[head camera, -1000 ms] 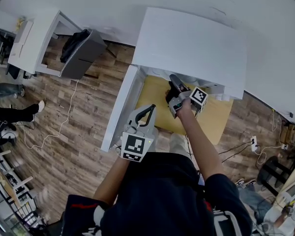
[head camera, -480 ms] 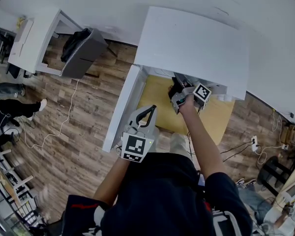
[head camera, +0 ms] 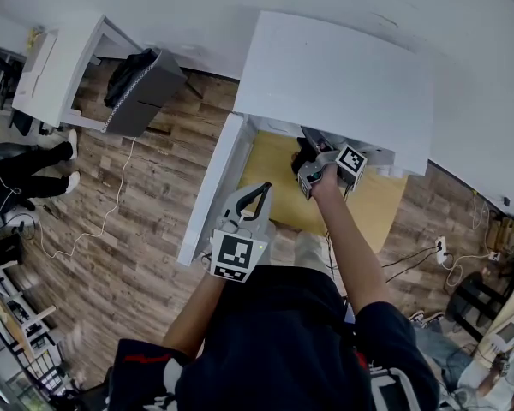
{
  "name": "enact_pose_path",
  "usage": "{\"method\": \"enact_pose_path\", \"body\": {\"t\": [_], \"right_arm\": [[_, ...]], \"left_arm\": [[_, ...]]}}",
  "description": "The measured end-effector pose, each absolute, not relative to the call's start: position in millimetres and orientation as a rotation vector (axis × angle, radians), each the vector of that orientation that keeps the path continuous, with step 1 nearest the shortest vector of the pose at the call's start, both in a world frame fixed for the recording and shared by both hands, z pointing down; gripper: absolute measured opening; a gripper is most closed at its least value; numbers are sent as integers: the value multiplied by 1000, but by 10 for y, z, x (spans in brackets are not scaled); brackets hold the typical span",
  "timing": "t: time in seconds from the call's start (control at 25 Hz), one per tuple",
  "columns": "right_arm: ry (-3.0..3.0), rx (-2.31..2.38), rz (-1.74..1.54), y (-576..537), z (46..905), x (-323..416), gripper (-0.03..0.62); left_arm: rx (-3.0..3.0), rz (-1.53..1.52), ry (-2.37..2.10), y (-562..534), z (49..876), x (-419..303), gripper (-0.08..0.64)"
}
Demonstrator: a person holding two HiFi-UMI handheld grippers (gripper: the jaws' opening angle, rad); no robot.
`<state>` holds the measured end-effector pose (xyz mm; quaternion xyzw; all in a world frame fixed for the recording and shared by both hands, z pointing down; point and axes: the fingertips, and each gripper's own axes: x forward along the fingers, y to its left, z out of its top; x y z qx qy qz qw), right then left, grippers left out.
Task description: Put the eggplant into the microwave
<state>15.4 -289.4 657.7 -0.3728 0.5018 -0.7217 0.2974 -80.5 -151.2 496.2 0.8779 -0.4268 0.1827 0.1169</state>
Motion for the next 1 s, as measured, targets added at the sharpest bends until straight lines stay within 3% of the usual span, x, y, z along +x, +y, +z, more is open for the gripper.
{"method": "enact_pose_path", "body": {"t": [0.84,1.0], "right_arm": [[1423,-995,-1984,-2714,6599,65,264],[1551,-1028,-1995,-2550,6448,6,240]], "left_arm": [[2584,510,-1256,-1539,4909,-777,14],[2602,477,-1267,-1573,4811,-767,14]]}}
